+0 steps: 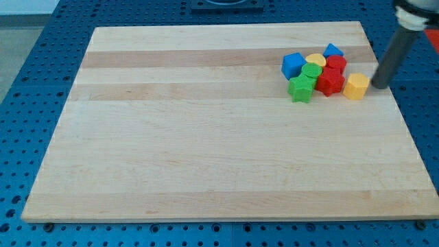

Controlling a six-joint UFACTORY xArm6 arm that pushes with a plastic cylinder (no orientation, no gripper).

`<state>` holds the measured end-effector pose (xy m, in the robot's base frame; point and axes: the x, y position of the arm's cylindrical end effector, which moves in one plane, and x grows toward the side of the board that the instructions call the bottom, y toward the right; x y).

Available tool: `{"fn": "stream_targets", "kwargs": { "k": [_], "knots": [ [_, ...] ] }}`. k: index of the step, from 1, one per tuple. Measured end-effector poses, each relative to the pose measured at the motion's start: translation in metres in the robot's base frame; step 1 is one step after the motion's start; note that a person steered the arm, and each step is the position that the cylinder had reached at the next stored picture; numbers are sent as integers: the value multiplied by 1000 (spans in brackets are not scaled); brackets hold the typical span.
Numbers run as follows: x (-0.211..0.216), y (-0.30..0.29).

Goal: Push the green circle to the center of the board

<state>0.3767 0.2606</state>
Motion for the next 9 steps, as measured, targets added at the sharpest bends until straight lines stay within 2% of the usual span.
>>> {"fn": "stream_targets", "kwargs": {
  "k": [3,5,9],
  "knots": [
    [-11,-68],
    [-11,-81],
    [-10,-155]
  ]
}}
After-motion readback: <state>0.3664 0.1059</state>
